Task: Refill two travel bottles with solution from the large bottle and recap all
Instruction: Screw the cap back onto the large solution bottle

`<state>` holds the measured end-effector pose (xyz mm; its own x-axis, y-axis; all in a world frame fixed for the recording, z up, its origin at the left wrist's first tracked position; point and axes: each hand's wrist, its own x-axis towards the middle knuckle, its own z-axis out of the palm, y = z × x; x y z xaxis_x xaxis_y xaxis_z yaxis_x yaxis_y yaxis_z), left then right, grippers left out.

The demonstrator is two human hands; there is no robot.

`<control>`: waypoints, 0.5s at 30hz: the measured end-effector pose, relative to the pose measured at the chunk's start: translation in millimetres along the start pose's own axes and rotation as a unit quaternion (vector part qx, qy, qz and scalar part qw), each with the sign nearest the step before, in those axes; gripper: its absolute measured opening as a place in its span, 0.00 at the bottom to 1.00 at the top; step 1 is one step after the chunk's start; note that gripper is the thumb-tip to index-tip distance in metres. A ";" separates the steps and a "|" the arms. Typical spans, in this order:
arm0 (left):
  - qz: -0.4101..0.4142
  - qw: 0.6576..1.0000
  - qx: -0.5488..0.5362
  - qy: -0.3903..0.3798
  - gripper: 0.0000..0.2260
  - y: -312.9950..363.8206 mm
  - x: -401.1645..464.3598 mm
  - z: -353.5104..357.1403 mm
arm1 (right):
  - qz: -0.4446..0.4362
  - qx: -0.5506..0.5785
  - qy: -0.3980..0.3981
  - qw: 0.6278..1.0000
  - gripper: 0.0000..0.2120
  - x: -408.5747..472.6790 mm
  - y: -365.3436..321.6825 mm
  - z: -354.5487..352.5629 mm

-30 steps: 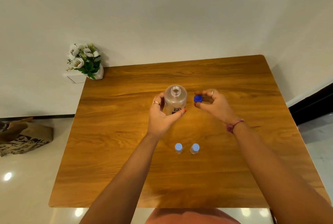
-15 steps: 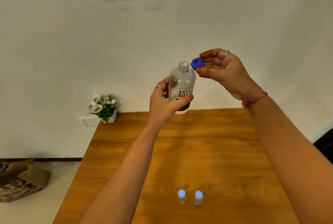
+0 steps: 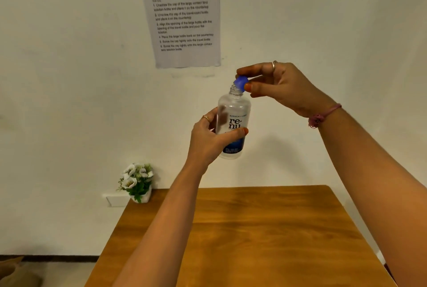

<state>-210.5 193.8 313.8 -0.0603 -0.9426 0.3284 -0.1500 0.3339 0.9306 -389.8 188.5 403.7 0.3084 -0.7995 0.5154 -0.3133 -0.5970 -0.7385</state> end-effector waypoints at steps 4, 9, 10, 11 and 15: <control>-0.006 1.000 0.011 -0.012 0.29 9.6 4.3 -8.3 | -0.014 -0.097 -0.043 0.994 0.15 12.6 -14.0 -4.9; -0.017 1.000 0.003 -0.020 0.27 13.3 9.5 -12.8 | -0.021 -0.225 -0.078 0.971 0.15 29.4 -28.9 -7.4; -0.017 1.000 -0.001 -0.016 0.27 12.9 10.4 -12.5 | -0.016 -0.229 -0.076 0.970 0.15 31.7 -31.2 -6.2; -0.017 1.000 -0.004 -0.011 0.27 12.2 11.1 -11.8 | -0.009 -0.230 -0.070 0.971 0.15 33.3 -32.6 -4.7; -0.027 0.999 -0.020 0.003 0.26 4.7 9.5 -6.7 | 0.017 -0.221 -0.023 0.975 0.15 33.9 -25.8 4.3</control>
<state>-205.2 186.3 322.4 -0.0478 -0.9593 0.2784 -0.1128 0.2821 0.9527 -367.4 177.0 438.4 0.3273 -0.8221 0.4658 -0.6771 -0.5479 -0.4912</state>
